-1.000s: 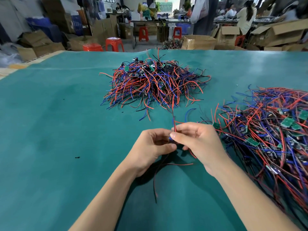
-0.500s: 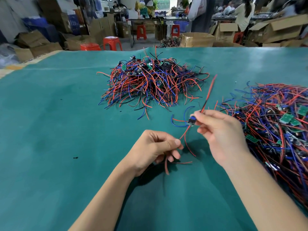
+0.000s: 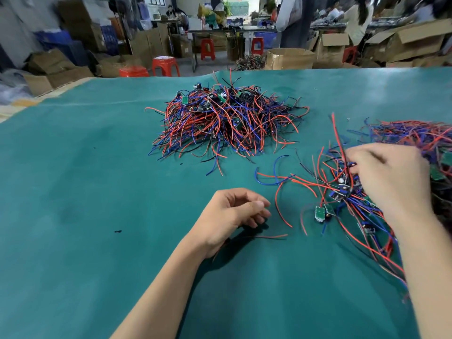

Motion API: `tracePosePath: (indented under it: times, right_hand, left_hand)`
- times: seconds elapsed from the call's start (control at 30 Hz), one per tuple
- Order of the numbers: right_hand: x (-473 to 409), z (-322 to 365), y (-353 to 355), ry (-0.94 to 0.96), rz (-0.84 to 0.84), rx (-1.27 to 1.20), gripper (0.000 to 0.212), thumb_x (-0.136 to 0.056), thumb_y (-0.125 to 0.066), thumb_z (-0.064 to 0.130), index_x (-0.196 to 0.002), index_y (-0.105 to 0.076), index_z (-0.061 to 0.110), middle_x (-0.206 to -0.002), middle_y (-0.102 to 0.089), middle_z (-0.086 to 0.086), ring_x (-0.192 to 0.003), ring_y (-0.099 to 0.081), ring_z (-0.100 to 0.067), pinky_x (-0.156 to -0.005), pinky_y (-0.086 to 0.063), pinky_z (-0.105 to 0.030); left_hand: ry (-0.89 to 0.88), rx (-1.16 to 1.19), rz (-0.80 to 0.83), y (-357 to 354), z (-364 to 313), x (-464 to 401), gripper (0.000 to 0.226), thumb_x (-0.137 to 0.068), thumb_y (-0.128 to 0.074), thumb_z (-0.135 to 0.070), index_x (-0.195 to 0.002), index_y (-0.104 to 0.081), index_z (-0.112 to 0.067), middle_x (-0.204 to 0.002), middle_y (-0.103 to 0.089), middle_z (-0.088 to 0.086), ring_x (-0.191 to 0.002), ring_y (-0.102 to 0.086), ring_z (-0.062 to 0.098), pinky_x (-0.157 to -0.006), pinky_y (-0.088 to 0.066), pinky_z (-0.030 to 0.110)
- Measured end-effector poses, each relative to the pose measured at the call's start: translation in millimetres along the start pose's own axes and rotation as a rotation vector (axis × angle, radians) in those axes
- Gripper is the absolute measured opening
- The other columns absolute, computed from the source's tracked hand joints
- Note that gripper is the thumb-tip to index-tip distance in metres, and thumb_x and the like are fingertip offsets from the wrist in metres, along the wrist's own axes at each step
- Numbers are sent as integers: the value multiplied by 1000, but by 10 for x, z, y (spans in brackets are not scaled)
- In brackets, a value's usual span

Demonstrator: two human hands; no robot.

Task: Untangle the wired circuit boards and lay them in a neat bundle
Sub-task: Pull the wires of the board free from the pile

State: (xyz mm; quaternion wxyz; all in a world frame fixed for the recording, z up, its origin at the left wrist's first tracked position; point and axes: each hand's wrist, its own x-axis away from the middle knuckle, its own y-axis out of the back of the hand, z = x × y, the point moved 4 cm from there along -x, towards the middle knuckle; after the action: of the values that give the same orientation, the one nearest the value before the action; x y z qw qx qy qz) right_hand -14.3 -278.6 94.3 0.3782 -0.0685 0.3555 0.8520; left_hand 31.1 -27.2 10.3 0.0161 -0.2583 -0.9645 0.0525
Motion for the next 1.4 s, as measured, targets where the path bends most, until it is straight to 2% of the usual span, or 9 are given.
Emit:
tracePosePath:
  times: [0.2, 0.37, 0.47, 0.77, 1.0, 1.13, 1.23, 1.3, 1.4]
  right_hand:
    - [510, 710, -62, 623, -145, -136, 34, -87, -55, 21, -56, -66, 10, -49, -53, -5, -53, -53, -30, -58, -43, -38]
    - [1134, 877, -804, 734, 602, 183, 48, -82, -49, 38, -45, -46, 8, -43, -43, -7, -54, -43, -29, -60, -46, -39]
    - [1123, 774, -866, 634, 693, 203, 47, -74, -46, 41, -43, -36, 8, -40, -27, -6, -51, -34, -20, -58, -43, -39]
    - [1384, 838, -925, 789, 823, 323, 44, -70, -52, 41, -45, -36, 8, -40, -28, -7, -43, -25, -19, -47, -22, -34]
    - [984, 602, -947, 287, 805, -227, 10, -73, -64, 29, -72, -69, 21, -58, -66, 7, -54, -57, -7, -59, -46, -27]
    - [776, 303, -998, 118, 560, -90, 8, -86, -71, 25, -80, -76, 22, -66, -69, 11, -63, -59, -5, -64, -43, -19]
    - [736, 243, -1044, -79, 588, -404, 13, -91, -70, 19, -102, -76, 19, -90, -77, 8, -86, -71, -7, -77, -54, -26]
    - [744, 275, -1044, -186, 649, -685, 17, -95, -67, 9, -107, -76, 16, -93, -79, 2, -86, -74, -12, -66, -56, -27]
    - [735, 291, -992, -64, 566, -639, 17, -96, -67, 5, -97, -79, 17, -85, -79, -2, -71, -71, -11, -56, -52, -21]
  left_hand:
    - [56, 166, -24, 5, -23, -24, 25, -102, -52, -20, -105, -67, 0, -94, -73, 19, -76, -67, 20, -71, -55, 24]
    - [193, 415, 12, 54, -53, -67, 65, -88, -49, -57, -120, -65, -2, -110, -73, 15, -94, -69, 24, -83, -55, 34]
    - [118, 318, 66, 67, -53, -20, 49, -91, -58, -45, -120, -66, -6, -116, -72, 16, -101, -68, 24, -84, -55, 36]
    - [70, 76, 48, 78, 4, 15, 36, -79, -72, -1, -114, -67, 0, -112, -73, 15, -99, -69, 23, -92, -53, 38]
    - [75, 456, -233, 215, 25, -62, 28, -89, -49, 20, -109, -64, 9, -104, -72, 23, -87, -74, 21, -75, -60, 26]
    - [95, 483, -172, 219, 14, -63, 32, -89, -45, 22, -108, -67, 6, -97, -74, 17, -79, -74, 17, -69, -58, 20]
    - [86, 399, -103, 174, -2, -48, 33, -89, -46, 21, -108, -67, 5, -94, -75, 14, -75, -71, 14, -67, -57, 19]
    - [69, 355, -86, 162, -9, -42, 33, -89, -46, 20, -105, -69, 3, -93, -74, 14, -75, -70, 14, -67, -56, 19]
    - [50, 296, -59, 146, -26, -21, 32, -88, -46, 19, -103, -70, 3, -94, -73, 15, -74, -69, 16, -65, -55, 20]
